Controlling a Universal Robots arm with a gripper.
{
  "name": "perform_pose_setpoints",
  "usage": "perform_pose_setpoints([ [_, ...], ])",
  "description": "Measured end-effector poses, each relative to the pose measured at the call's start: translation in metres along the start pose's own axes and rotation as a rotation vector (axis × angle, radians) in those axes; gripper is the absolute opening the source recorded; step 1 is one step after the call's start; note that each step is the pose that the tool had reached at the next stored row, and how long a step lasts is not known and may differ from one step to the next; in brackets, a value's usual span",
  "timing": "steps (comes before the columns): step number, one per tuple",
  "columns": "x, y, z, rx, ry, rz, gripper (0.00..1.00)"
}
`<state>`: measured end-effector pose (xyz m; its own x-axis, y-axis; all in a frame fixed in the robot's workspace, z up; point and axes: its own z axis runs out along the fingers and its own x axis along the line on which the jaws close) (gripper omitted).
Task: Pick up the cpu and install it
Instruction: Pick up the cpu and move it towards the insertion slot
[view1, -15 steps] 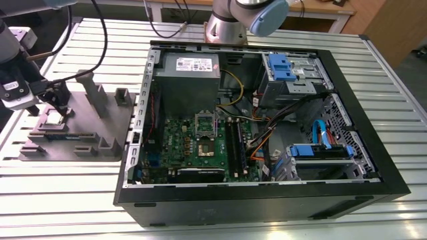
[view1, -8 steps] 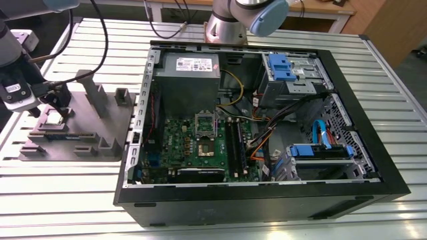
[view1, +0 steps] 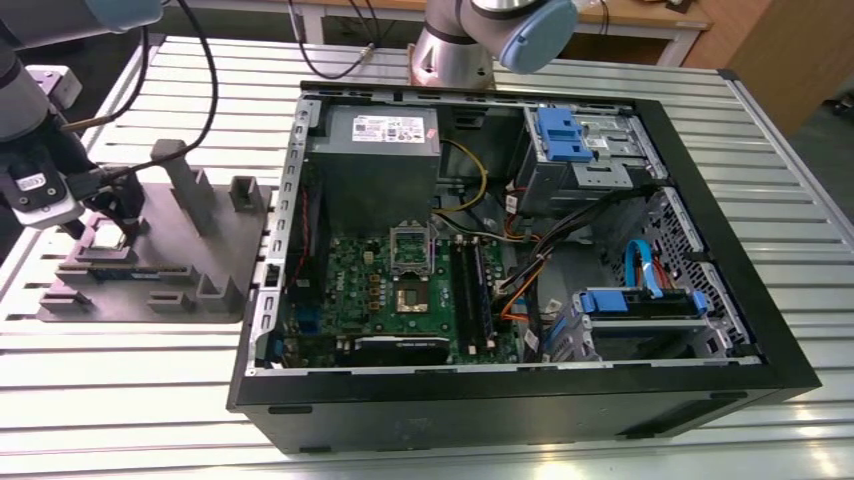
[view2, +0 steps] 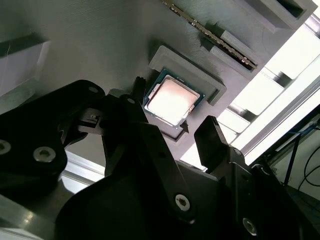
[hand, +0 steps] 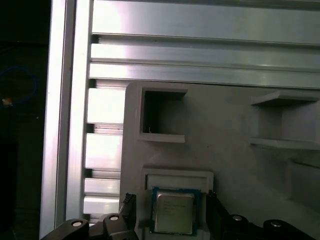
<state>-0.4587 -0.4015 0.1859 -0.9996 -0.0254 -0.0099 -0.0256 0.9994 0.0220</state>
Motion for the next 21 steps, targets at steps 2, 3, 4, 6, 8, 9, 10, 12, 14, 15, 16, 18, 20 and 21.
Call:
perform_pose_setpoints([
  [2, 0.0000, 0.0000, 0.0010, 0.0000, -0.0001, 0.001, 0.66],
  [3, -0.0001, 0.0000, 0.0017, 0.0005, -0.0004, 0.002, 0.66],
  [4, 0.0000, -0.0001, 0.0023, 0.0011, -0.0003, 0.003, 0.66],
  [6, 0.0001, -0.0001, 0.0032, 0.0013, -0.0004, 0.008, 0.66],
  [8, 0.0000, -0.0001, 0.0039, 0.0013, -0.0005, 0.014, 0.66],
  [9, 0.0001, -0.0001, 0.0042, 0.0012, -0.0009, 0.017, 0.66],
  [10, 0.0001, -0.0001, 0.0043, 0.0012, -0.0010, 0.017, 0.66],
  [12, 0.0001, -0.0001, 0.0044, 0.0015, -0.0011, 0.017, 0.66],
  [14, 0.0001, -0.0001, 0.0038, 0.0018, -0.0010, 0.017, 0.66],
  [15, 0.0001, -0.0001, 0.0030, 0.0019, -0.0009, 0.017, 0.66],
  [16, 0.0001, 0.0000, 0.0019, 0.0021, -0.0009, 0.017, 0.66],
  [18, 0.0000, 0.0000, 0.0007, 0.0025, -0.0012, 0.017, 0.66],
  [20, 0.0001, -0.0001, 0.0007, 0.0027, -0.0010, 0.019, 0.66],
  [21, 0.0002, -0.0005, 0.0007, 0.0028, -0.0010, 0.020, 0.66],
])
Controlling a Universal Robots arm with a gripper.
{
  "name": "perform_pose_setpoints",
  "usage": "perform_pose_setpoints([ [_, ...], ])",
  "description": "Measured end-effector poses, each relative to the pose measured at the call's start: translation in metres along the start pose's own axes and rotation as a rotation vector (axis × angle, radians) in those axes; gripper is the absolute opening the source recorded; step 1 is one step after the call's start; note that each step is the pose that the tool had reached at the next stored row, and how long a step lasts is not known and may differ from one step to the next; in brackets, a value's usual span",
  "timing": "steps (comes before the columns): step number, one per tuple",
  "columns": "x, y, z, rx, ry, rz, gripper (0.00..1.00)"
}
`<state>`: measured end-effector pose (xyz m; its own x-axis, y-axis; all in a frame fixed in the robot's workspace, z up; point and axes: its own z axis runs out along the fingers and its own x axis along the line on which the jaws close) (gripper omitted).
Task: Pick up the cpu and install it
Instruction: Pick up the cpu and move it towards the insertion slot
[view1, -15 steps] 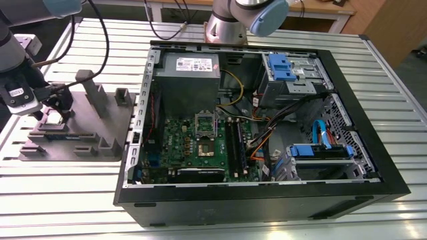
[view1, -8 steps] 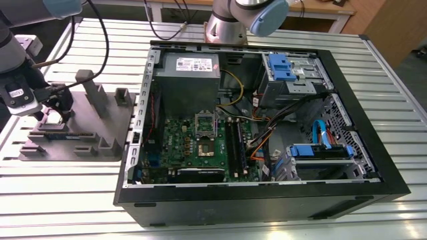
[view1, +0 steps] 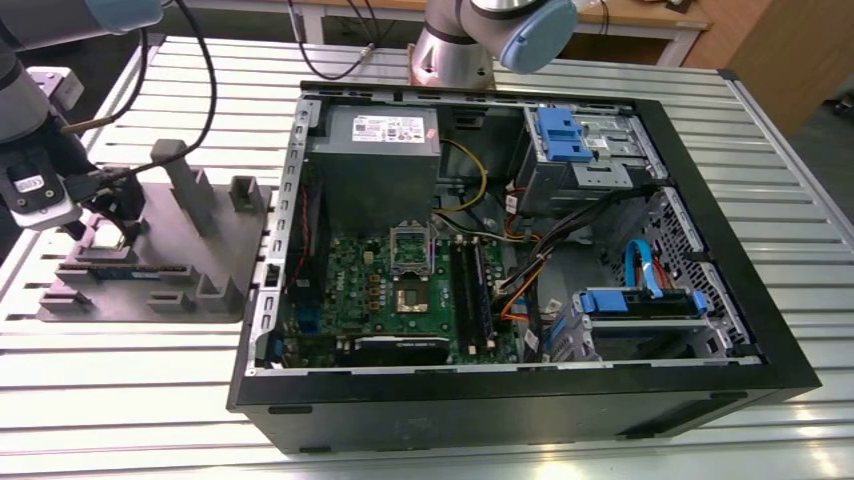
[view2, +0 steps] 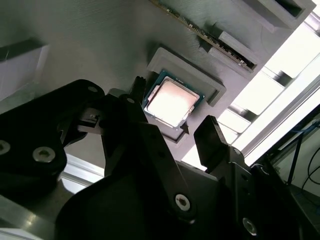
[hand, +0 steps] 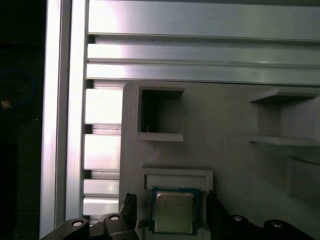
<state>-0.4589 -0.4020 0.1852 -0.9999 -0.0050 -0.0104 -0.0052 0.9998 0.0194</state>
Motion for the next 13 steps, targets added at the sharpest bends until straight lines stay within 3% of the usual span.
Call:
perform_pose_setpoints([
  [9, -0.0001, -0.0019, 0.0023, 0.0005, -0.0007, 0.040, 0.66],
  [13, -0.0001, -0.0019, 0.0025, 0.0005, -0.0008, 0.041, 0.66],
])
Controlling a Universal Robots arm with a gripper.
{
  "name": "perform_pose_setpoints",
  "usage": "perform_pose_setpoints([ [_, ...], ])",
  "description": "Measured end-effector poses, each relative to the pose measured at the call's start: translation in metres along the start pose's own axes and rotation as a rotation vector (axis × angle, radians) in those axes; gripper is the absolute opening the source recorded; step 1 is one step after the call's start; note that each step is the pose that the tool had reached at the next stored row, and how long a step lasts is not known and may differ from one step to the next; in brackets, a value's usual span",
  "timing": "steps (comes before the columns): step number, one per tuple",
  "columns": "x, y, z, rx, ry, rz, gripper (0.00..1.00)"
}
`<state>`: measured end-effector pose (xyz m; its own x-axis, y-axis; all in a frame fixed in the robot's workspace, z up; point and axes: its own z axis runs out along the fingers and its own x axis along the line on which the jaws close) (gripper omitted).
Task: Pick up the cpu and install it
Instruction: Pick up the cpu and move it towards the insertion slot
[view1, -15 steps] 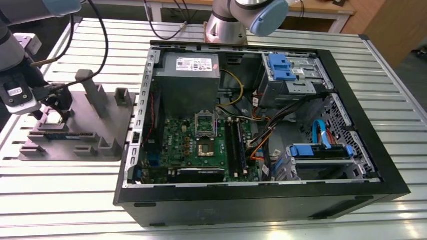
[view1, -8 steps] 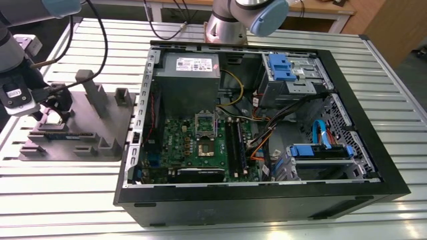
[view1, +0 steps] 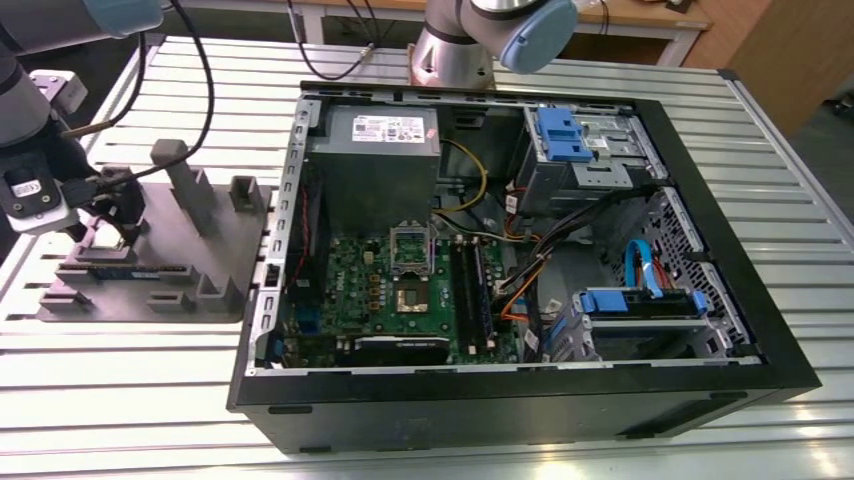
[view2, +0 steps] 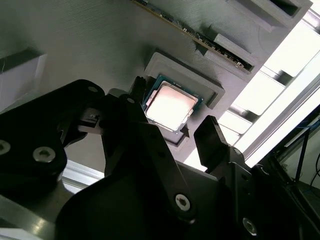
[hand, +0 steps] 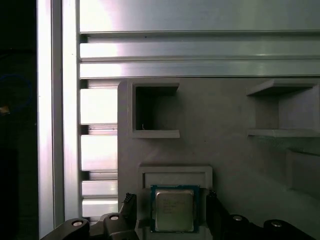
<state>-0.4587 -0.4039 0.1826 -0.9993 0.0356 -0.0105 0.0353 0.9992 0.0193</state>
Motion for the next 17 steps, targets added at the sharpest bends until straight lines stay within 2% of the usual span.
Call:
perform_pose_setpoints([
  [3, 0.0000, 0.0000, 0.0000, 0.0000, 0.0000, 0.000, 0.65],
  [4, 0.0000, 0.0000, 0.0000, 0.0000, 0.0000, 0.000, 0.58],
  [17, -0.0001, 0.0000, -0.0006, 0.0002, 0.0001, -0.007, 0.58],
])
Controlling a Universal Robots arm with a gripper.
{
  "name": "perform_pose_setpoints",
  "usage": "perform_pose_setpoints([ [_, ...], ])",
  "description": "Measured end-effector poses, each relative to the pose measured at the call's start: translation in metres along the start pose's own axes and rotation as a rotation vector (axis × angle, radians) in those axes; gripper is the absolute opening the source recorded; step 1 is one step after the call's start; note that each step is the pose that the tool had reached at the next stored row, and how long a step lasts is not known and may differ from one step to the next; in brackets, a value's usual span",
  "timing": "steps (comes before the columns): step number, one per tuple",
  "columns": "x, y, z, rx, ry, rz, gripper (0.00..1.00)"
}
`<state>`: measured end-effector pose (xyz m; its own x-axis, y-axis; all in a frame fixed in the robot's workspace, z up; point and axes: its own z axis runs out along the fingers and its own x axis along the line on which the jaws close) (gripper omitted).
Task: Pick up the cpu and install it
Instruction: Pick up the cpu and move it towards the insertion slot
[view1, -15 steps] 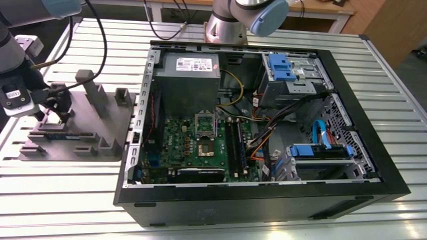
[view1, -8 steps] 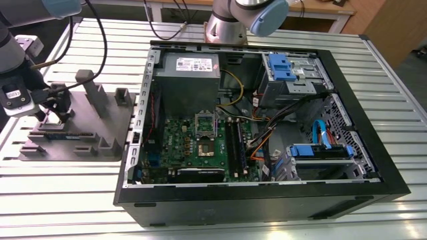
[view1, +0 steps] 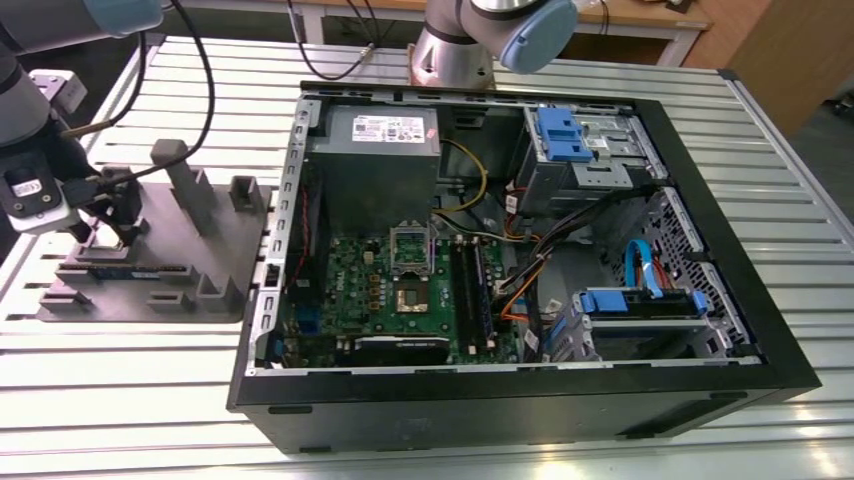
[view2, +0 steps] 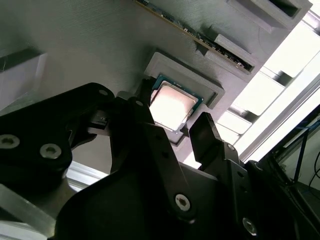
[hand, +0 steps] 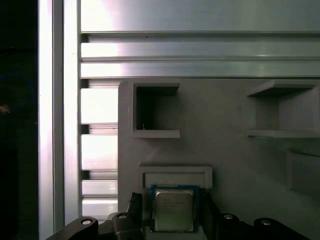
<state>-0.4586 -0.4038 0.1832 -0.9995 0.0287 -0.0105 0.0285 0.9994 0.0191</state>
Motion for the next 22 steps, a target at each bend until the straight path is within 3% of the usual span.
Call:
perform_pose_setpoints([
  [22, -0.0018, -0.0001, 0.0007, 0.0003, 0.0003, -0.018, 0.58],
])
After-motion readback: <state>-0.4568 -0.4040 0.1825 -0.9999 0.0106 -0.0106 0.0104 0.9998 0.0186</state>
